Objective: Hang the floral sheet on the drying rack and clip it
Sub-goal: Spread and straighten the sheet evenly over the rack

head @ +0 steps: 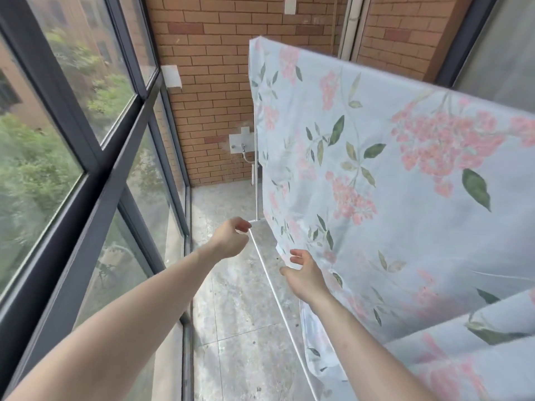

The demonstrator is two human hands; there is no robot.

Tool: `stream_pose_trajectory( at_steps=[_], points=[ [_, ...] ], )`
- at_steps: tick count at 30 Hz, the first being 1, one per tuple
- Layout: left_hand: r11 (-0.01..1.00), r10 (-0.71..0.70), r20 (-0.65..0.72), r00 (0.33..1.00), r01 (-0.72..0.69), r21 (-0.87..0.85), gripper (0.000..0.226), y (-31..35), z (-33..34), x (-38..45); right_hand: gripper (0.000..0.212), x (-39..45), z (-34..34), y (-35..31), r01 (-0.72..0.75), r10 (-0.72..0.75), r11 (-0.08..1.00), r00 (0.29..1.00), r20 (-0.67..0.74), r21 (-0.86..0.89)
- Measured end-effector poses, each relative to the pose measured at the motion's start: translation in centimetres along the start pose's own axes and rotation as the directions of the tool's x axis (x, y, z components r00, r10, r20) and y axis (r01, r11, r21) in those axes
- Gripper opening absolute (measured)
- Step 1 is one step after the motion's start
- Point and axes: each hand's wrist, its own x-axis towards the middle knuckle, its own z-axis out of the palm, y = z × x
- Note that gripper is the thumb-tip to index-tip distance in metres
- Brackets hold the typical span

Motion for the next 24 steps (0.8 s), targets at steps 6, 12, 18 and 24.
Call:
stream_pose_trajectory(
  at_steps=[6,12,18,24],
  points=[
    [0.998,0.054,-0.013,0.998,-0.054,-0.032,0.039,1.7,-1.7,7.8,0.052,8.0,0.7,-2.7,-0.042,0.046,0.995,0.998,-0.037,0.092],
    [0.998,0.064,-0.031,0.998,-0.064,-0.021,0.039,3.3,-4.7,17.8,0.055,18.1,1.3,-6.7,-0.026,0.033,0.983,0.999,-0.037,0.181],
    [0.994,0.100,-0.086,0.991,-0.103,-0.030,0.038,4.9,-7.4,23.3,0.046,22.9,0.6,-11.8,0.082,-0.075,0.989,0.995,-0.063,0.122],
    [0.989,0.146,-0.107,0.984,-0.144,0.026,0.039,6.6,-11.7,32.9,0.048,29.1,0.7,-20.3,0.274,-0.276,0.961,0.959,-0.061,-0.041]
  ],
)
